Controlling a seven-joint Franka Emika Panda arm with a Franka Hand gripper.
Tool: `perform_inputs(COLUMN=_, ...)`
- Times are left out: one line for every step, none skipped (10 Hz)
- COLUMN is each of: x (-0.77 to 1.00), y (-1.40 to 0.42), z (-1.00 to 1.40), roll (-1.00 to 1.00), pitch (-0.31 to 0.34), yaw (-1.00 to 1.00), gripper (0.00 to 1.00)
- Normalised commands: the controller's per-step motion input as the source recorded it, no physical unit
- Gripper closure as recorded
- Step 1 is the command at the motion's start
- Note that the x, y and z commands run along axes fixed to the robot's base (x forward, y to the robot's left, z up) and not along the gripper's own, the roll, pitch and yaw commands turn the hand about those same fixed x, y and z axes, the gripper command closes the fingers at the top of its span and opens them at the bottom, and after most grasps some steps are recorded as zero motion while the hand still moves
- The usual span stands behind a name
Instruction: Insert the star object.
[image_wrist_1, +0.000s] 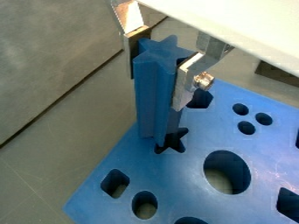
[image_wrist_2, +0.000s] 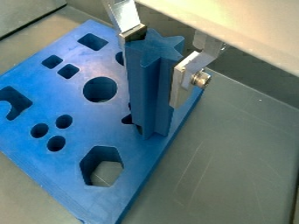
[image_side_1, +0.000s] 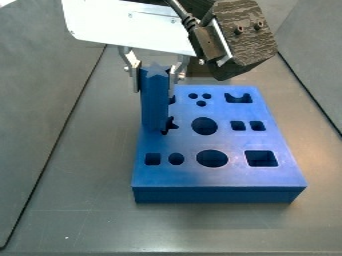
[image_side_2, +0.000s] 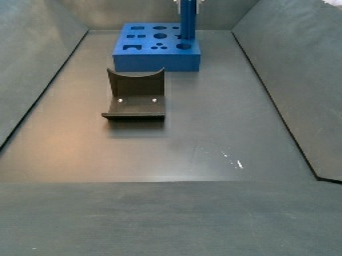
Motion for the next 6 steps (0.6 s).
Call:
perform_inputs(x=0.21, y=-0.09, z=-0.41, roll=0.05, pitch=0.0, yaw=0.02, gripper=1.0)
perform_inputs(x=0.22, y=-0.08, z=-0.4, roll=0.06, pitch=0.0, yaw=0.23, gripper=1.0)
perform_inputs(x=0.21, y=-0.09, z=-0.39, roll=0.13, pitch=0.0, yaw=0.38, gripper=1.0)
perform_inputs(x=0.21, y=-0.05, z=-0.38, roll=0.17, pitch=0.0, yaw=0.48, gripper=1.0)
perform_inputs(x=0.15, y=0.0, z=-0.36, roll=0.18, pitch=0.0, yaw=0.54, gripper=1.0)
perform_inputs(x=0.05, y=0.02, z=-0.29, roll=0.17, pitch=0.0, yaw=0.59, gripper=1.0)
